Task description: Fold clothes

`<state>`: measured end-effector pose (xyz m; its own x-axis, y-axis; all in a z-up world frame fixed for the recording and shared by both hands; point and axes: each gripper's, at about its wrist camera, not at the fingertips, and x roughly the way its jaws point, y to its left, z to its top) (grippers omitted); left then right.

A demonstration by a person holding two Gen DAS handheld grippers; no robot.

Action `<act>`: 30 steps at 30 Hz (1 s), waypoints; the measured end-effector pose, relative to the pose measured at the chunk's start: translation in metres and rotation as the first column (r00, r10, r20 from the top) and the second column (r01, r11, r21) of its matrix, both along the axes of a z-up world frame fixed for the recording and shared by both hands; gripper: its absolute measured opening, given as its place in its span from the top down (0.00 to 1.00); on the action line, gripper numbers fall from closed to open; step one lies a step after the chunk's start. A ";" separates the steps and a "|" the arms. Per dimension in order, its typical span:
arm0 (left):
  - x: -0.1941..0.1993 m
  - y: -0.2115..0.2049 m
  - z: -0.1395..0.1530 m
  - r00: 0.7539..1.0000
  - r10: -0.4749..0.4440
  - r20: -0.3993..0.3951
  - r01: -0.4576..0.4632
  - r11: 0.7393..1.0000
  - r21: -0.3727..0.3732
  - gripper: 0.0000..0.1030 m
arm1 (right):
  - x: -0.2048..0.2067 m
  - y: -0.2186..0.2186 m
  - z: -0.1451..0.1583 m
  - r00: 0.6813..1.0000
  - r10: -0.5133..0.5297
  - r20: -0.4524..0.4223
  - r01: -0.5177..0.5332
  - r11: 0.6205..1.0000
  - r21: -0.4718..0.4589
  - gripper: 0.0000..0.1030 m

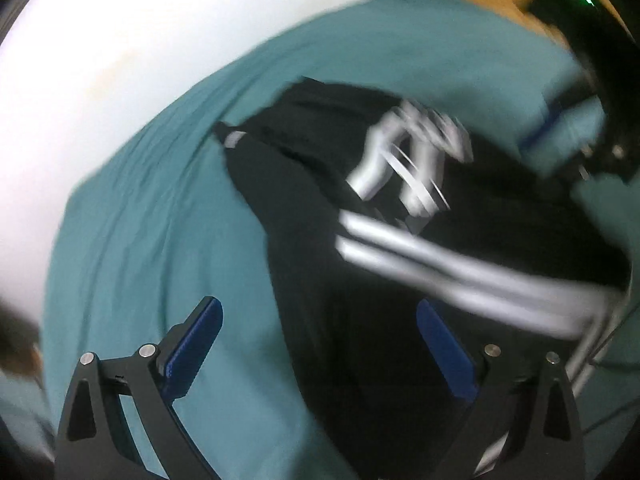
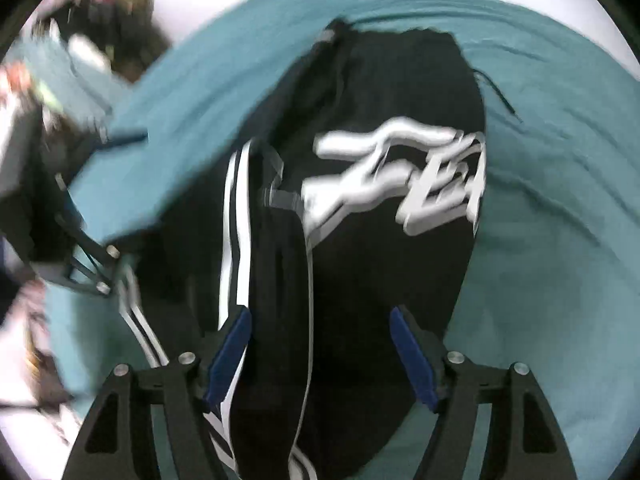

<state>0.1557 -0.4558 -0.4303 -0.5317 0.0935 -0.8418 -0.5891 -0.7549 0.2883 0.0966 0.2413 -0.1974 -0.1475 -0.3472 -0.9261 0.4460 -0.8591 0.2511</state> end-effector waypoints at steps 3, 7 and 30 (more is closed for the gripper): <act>-0.012 0.016 -0.014 1.000 0.000 0.022 0.000 1.000 -0.010 0.04 | 0.010 -0.005 -0.023 0.998 -0.028 0.054 0.029 0.999 -0.016 0.52; -0.016 0.024 -0.002 1.000 -0.012 0.002 0.012 0.999 0.035 0.04 | 0.016 0.010 -0.033 0.984 -0.106 0.143 0.120 0.988 -0.093 0.52; 0.017 0.014 -0.012 0.930 -0.367 0.011 0.367 0.929 -0.047 0.91 | 0.046 0.053 -0.029 0.979 -0.163 0.127 0.177 0.978 -0.109 0.32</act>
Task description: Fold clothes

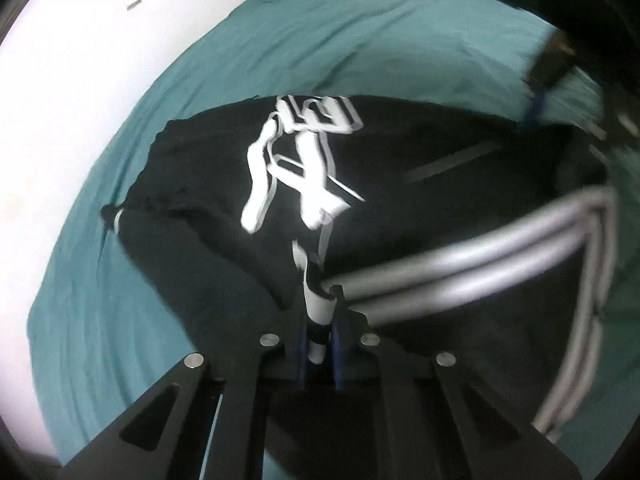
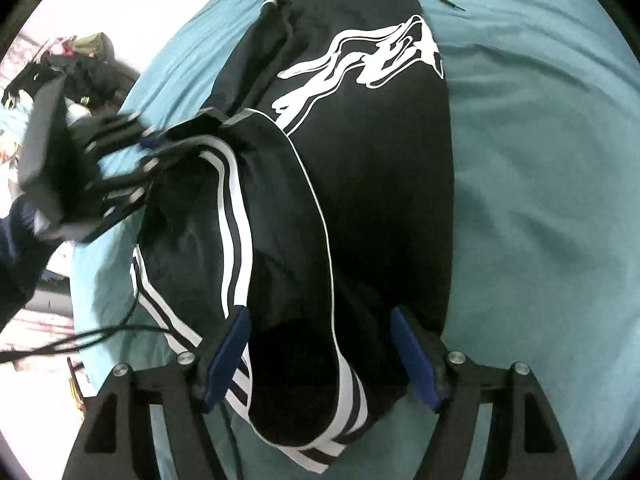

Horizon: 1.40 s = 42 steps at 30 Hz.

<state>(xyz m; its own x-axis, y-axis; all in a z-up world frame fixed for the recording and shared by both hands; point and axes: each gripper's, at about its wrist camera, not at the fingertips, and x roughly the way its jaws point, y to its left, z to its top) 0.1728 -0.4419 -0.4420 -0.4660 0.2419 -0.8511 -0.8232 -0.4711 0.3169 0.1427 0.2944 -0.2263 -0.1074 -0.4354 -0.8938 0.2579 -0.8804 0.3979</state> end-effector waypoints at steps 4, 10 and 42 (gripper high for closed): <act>0.054 -0.033 -0.007 1.000 0.003 0.017 -0.002 0.996 -0.085 0.91 | 0.010 -0.005 0.009 0.998 0.053 -0.017 -0.052 0.997 0.065 0.32; 0.107 -0.063 -0.033 0.998 0.043 0.044 -0.035 0.987 -0.156 0.92 | 0.014 -0.016 0.004 0.995 0.100 -0.023 -0.095 0.985 0.141 0.31; 0.166 -0.057 -0.037 0.995 0.055 0.089 -0.041 0.987 -0.153 0.85 | 0.151 -0.097 0.030 0.583 0.753 -0.304 -0.554 0.643 0.529 0.85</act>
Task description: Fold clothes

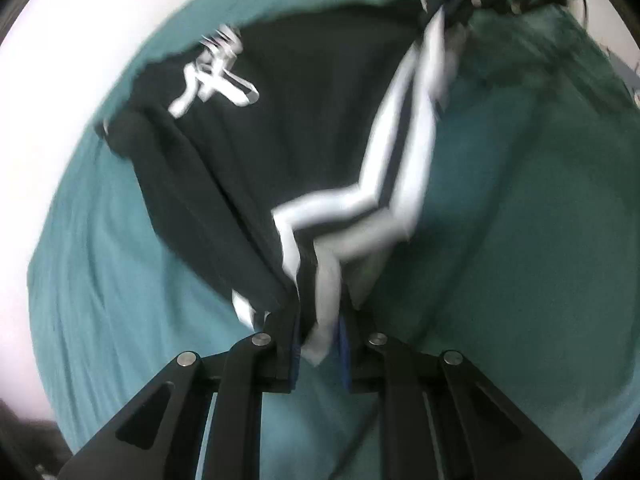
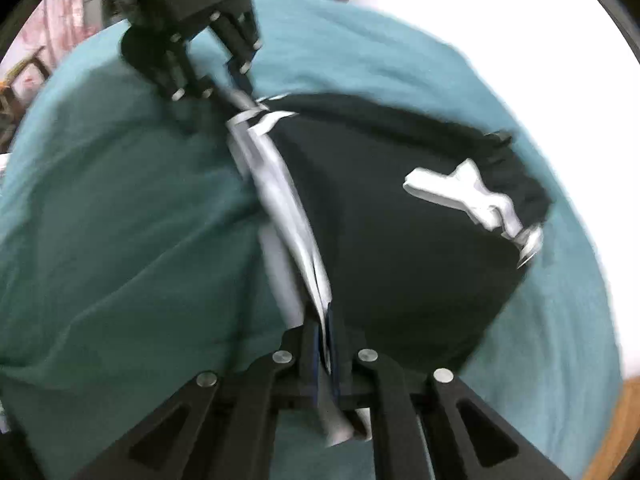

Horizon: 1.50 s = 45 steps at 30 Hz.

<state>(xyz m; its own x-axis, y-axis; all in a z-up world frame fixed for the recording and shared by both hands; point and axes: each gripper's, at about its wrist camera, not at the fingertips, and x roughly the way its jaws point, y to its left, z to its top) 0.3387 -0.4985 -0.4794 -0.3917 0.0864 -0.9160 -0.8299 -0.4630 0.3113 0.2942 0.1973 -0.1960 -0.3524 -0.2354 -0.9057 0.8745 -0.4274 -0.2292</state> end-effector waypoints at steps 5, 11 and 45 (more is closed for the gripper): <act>0.007 -0.002 0.014 0.993 0.096 -0.074 -0.095 0.995 0.005 0.28 | -0.028 0.037 0.017 0.954 -0.248 0.171 0.270 0.955 -0.122 0.36; -0.034 -0.021 0.037 0.868 0.487 0.099 -0.493 0.822 0.284 0.20 | -0.079 0.149 -0.002 0.423 -0.574 0.701 0.877 0.453 -0.158 0.38; -0.510 -0.006 -0.014 0.559 0.702 0.442 -0.819 0.382 0.429 0.14 | -0.518 0.082 -0.030 0.517 -0.616 0.595 0.854 0.424 -0.302 0.76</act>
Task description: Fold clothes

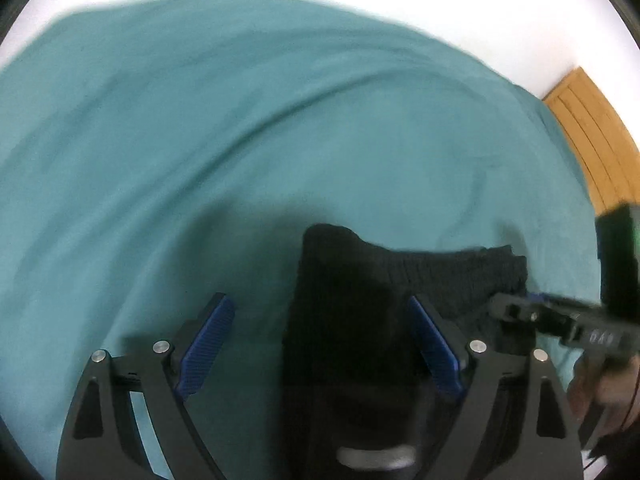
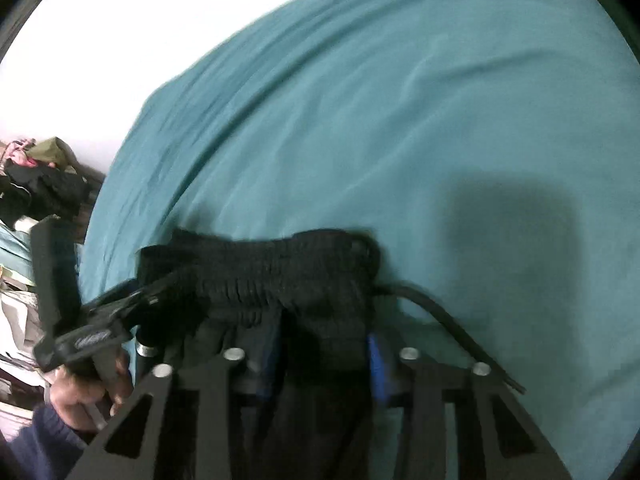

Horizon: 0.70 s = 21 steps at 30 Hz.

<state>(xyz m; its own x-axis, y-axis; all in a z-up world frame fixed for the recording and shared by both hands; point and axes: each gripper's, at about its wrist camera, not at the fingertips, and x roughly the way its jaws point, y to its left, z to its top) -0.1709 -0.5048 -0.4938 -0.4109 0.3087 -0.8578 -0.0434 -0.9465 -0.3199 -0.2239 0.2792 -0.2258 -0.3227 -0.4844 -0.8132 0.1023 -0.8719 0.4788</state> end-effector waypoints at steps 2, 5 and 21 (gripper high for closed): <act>-0.015 -0.003 0.000 1.000 0.003 -0.011 -0.003 1.000 -0.020 0.46 | 0.002 0.002 0.011 0.996 -0.017 -0.085 0.021 0.999 0.043 0.78; -0.042 -0.007 -0.002 1.000 -0.014 0.004 0.014 0.996 -0.092 0.65 | -0.006 -0.003 0.003 0.997 -0.041 -0.070 0.046 0.995 0.084 0.78; 0.193 -0.067 0.021 0.969 0.080 0.233 -0.142 0.955 0.259 0.18 | 0.215 0.048 0.019 0.987 -0.083 0.138 0.083 0.997 0.007 0.26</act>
<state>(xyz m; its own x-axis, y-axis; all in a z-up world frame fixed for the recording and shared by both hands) 0.0222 -0.5717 -0.4731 -0.2686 0.5054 -0.8200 0.1566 -0.8170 -0.5549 -0.0085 0.3274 -0.2067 -0.2467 -0.4594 -0.8533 -0.0375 -0.8753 0.4821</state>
